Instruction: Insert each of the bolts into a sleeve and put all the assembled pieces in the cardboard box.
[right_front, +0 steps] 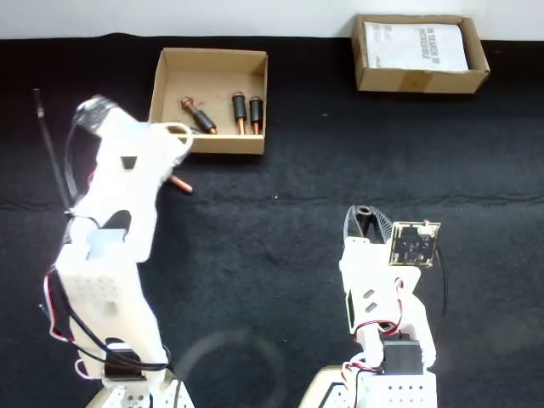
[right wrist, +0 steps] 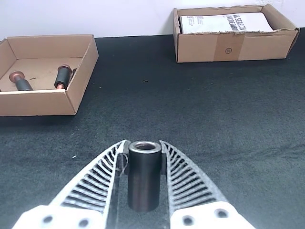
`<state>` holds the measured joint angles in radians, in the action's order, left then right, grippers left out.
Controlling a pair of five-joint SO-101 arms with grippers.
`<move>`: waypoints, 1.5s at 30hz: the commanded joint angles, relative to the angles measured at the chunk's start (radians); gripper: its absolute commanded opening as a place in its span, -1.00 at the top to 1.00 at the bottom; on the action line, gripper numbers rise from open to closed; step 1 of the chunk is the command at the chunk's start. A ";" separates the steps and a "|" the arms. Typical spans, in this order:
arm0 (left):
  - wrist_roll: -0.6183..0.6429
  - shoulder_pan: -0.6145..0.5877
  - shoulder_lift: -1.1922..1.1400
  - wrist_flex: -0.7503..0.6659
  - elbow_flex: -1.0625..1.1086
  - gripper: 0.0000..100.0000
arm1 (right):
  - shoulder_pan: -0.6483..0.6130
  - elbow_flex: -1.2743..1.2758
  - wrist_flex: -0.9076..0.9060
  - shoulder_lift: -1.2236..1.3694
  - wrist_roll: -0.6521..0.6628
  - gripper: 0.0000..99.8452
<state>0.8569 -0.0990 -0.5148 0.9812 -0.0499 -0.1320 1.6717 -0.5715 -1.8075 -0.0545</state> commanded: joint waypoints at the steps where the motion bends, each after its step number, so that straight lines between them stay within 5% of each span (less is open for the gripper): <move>1: -0.249 0.127 0.005 0.086 0.010 0.98 | -0.002 0.131 -0.002 -0.019 -0.006 0.99; 5: -0.460 0.229 0.007 0.121 0.053 0.98 | -0.002 0.131 -0.002 -0.019 -0.008 0.99; 11: -0.535 0.297 0.008 0.118 0.047 0.98 | -0.002 0.131 -0.002 -0.019 -0.008 0.99; 20: -0.486 0.320 0.007 0.123 -0.027 0.97 | -0.002 0.131 -0.002 -0.019 -0.008 0.99; 28: -0.459 0.306 0.007 0.118 -0.074 0.51 | -0.002 0.131 0.001 -0.019 -0.008 0.99; 45: -0.459 0.260 -0.114 0.017 -0.139 0.63 | -0.001 0.127 0.001 -0.019 -0.008 0.99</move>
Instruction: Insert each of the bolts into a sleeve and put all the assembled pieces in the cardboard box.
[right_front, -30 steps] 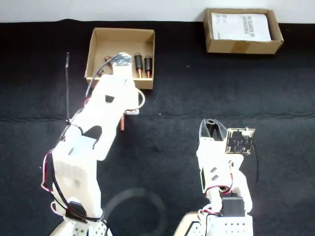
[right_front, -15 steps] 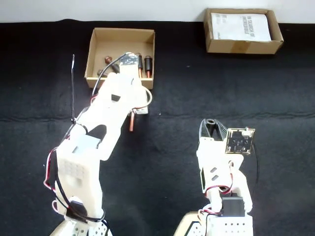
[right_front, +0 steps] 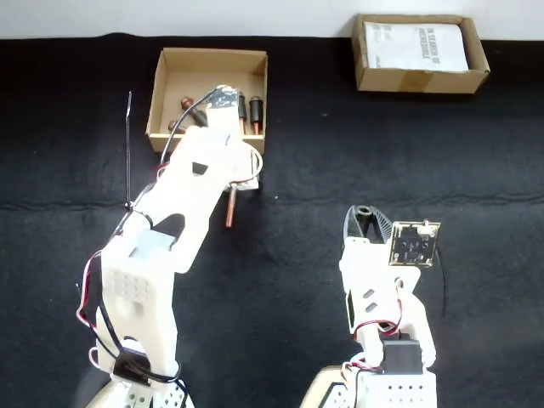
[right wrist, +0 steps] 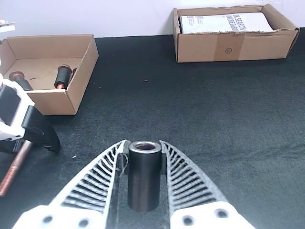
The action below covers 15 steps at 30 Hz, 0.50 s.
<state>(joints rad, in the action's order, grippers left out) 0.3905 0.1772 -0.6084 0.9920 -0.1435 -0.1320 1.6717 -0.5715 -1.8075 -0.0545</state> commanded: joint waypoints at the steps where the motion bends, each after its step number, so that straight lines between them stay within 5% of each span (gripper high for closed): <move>1: 0.008 -0.015 -0.028 0.025 -0.062 0.68 | -0.001 0.127 0.001 -0.019 -0.008 0.99; 4: 0.006 -0.015 -0.033 0.049 -0.088 0.98 | -0.001 0.127 0.002 -0.021 -0.008 0.99; 15: 0.006 -0.012 -0.021 0.157 -0.157 0.98 | 0.005 0.084 0.002 -0.021 0.000 0.99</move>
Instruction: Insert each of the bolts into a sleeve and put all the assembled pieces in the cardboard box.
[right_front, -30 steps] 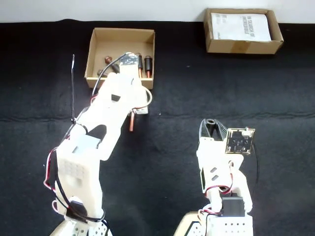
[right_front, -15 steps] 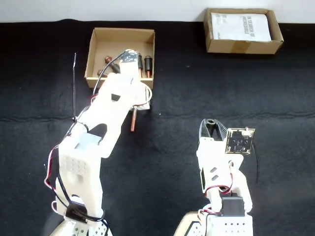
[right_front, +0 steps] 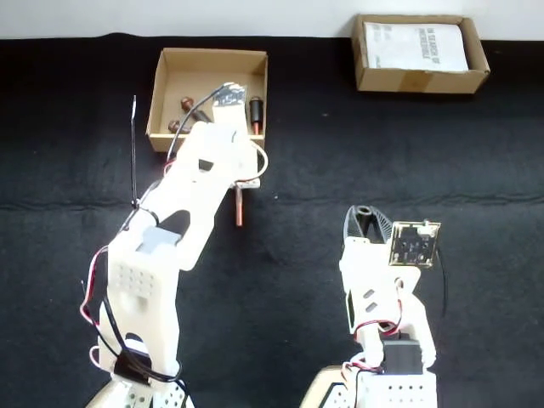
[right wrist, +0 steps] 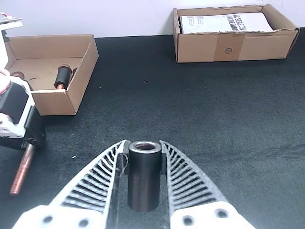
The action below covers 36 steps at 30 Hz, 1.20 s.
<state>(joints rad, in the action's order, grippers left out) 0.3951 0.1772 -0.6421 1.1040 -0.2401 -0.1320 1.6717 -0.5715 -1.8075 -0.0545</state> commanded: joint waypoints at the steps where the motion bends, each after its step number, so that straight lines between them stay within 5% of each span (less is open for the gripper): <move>1: 0.003 -0.012 0.013 0.072 -0.094 0.98 | 0.005 0.067 0.004 -0.019 0.009 0.99; 13: 0.002 0.015 0.035 0.155 -0.506 0.98 | 0.004 -0.001 0.220 -0.012 0.153 0.99; 25: 0.000 0.101 0.305 0.221 -0.504 0.98 | -0.054 0.016 0.466 -0.012 0.186 0.99; 36: -0.061 0.105 0.648 0.354 -0.504 0.98 | -0.090 0.070 0.516 -0.012 0.210 0.99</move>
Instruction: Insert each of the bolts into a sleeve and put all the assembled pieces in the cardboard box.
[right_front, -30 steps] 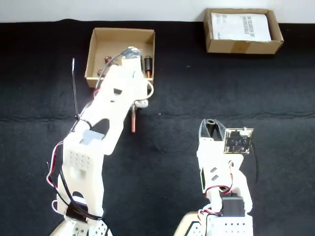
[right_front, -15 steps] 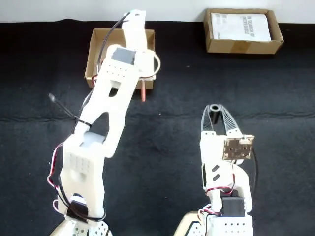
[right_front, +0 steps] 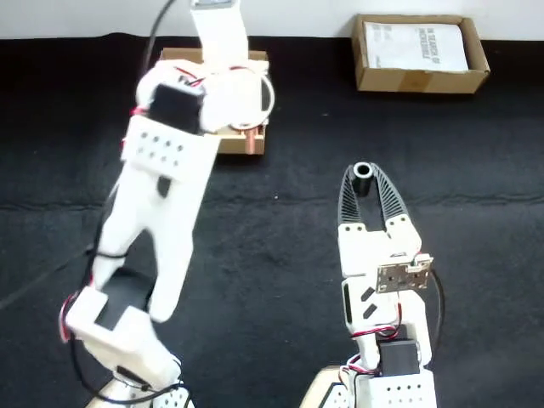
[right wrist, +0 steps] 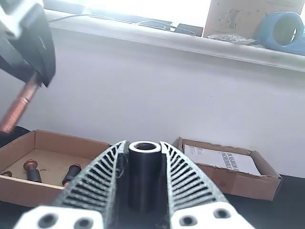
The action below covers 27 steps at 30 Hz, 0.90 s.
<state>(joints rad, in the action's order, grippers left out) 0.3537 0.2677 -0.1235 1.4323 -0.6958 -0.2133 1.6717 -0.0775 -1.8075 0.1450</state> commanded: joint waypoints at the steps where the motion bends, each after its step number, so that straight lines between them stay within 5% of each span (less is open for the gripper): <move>1: -0.021 0.015 0.165 0.040 -0.048 0.98 | -0.008 0.070 0.022 -0.012 0.011 0.99; 15: -0.141 0.008 0.377 0.321 -0.025 0.98 | -0.010 0.071 0.019 -0.010 0.011 0.99; 24: -0.385 0.044 0.579 0.316 0.407 0.98 | -0.010 0.077 0.016 -0.010 0.011 0.99; 27: -0.427 0.081 0.671 0.213 0.591 0.98 | -0.010 0.093 0.016 -0.010 0.011 0.99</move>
<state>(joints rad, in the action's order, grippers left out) -0.0361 0.3107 0.4549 1.7285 -0.2478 -0.2133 1.6717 -0.0775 -1.8075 0.1450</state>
